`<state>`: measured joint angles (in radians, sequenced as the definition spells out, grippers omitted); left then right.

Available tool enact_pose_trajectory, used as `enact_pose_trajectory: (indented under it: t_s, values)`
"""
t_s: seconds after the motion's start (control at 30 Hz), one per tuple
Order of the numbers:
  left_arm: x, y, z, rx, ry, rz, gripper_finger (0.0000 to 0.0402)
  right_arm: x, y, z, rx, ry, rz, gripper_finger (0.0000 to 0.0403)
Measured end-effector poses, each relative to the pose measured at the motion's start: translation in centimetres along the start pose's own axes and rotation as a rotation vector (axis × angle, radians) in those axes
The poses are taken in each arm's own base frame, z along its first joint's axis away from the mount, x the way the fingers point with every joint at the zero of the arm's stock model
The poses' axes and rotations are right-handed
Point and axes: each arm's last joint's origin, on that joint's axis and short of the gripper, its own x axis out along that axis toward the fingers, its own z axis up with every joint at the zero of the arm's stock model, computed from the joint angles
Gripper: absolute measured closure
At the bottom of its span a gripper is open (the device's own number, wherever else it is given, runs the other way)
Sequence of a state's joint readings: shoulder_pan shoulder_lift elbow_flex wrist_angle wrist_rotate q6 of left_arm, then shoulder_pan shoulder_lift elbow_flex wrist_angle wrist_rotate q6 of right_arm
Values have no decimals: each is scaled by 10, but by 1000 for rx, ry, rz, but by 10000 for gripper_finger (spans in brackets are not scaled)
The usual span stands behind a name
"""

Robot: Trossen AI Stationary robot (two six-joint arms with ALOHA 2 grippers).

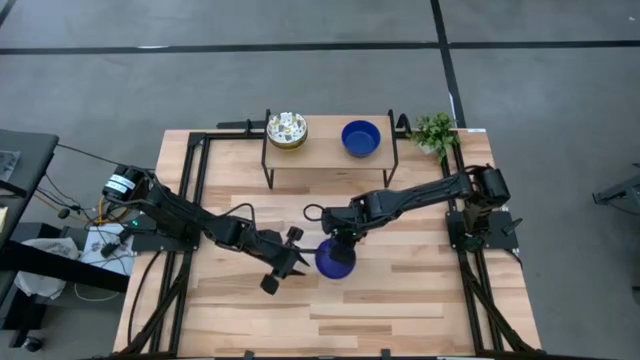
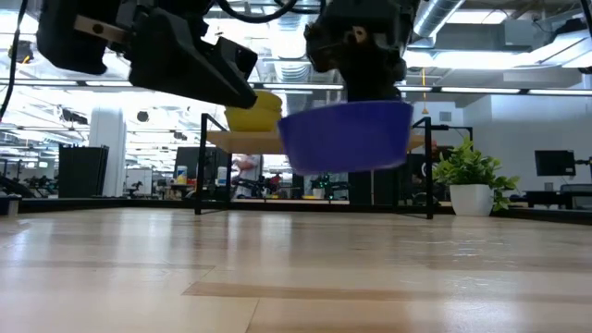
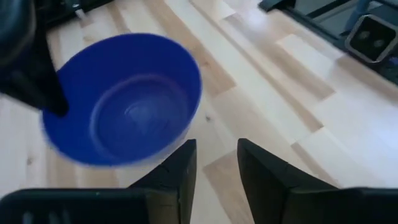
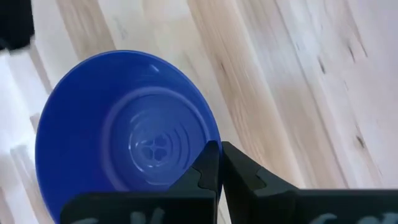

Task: Pick & Place Mini bowls
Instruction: Stack the blue bowl on the top of the blue bowls on the shelf

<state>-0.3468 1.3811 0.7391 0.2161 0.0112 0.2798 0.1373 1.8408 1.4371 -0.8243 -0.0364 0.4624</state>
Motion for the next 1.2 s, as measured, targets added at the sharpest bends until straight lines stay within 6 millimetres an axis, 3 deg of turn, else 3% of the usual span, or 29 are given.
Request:
enact_pose_trajectory:
  t_s: [0.4,0.67,0.83,1.03,1.2]
  values:
    - [-7,2,-3,-1,76,54,286,-39,12,-12,-42,-68,25,403]
    - [-41,4,6,-87,93,74,285,-69,28,-27,-74,-168,5,403]
    - [-64,0,-5,-104,61,79,286,-75,37,-37,-81,-171,-2,403]
    - [-84,-2,-12,-80,-105,123,284,-75,42,-40,-98,-168,4,403]
    - [-98,9,2,-86,-337,271,286,-79,35,-39,-90,-165,-8,403]
